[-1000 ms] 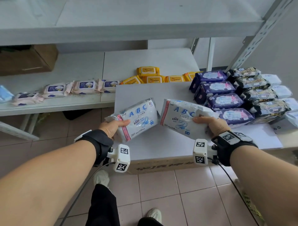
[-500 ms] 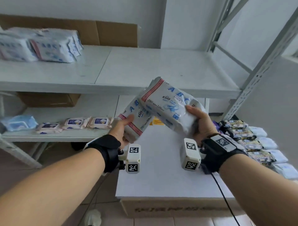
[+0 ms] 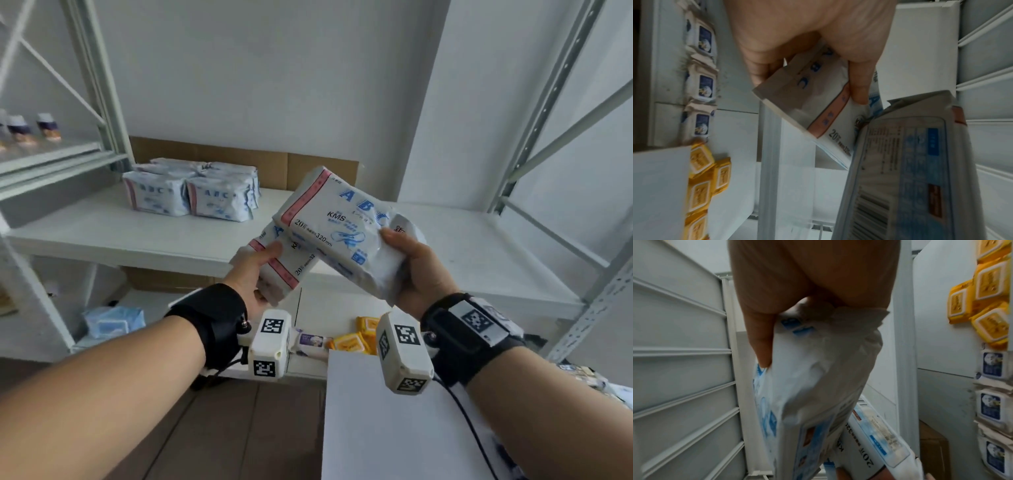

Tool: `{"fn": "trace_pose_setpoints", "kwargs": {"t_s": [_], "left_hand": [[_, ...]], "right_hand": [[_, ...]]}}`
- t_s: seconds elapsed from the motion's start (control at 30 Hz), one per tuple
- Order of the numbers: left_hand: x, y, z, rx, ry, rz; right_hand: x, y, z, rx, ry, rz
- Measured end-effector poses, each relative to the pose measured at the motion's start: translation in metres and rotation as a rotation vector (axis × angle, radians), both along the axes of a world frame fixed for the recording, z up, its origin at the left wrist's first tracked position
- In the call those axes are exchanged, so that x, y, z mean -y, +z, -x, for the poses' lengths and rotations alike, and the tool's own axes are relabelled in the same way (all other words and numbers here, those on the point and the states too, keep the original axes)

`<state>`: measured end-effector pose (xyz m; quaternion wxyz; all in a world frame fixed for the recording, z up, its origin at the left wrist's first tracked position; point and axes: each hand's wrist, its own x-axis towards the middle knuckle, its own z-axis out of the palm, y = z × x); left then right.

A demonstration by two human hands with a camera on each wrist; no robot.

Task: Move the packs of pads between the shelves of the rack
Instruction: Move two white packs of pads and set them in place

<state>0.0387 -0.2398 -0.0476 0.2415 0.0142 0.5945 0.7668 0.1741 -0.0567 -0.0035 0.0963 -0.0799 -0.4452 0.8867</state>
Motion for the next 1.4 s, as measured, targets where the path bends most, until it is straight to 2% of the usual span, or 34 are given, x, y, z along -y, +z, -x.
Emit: {"fn": "trace_pose_setpoints", "kwargs": {"t_s": [0.33, 0.53, 0.77, 0.93, 1.07, 1.2, 1.4], "left_hand": [[0.116, 0.009, 0.170, 0.049, -0.042, 0.017], [0.153, 0.002, 0.251, 0.058, -0.068, 0.042], [0.157, -0.018, 0.332, 0.075, -0.078, 0.099], [0.162, -0.016, 0.390, -0.007, -0.054, 0.147], [0.175, -0.011, 0.430, -0.054, -0.083, 0.163], [0.196, -0.010, 0.466, -0.079, -0.116, 0.186], [0.229, -0.009, 0.510, -0.137, -0.269, 0.306]], "right_hand": [[0.106, 0.003, 0.155, 0.020, -0.024, 0.052], [0.139, -0.007, 0.231, 0.054, -0.012, 0.076], [0.127, -0.026, 0.313, 0.140, 0.034, -0.031], [0.108, -0.027, 0.370, 0.138, 0.147, -0.181], [0.101, -0.027, 0.408, 0.141, 0.154, -0.227], [0.097, -0.030, 0.431, 0.141, 0.123, -0.270], [0.101, -0.045, 0.447, 0.161, 0.107, -0.339]]}}
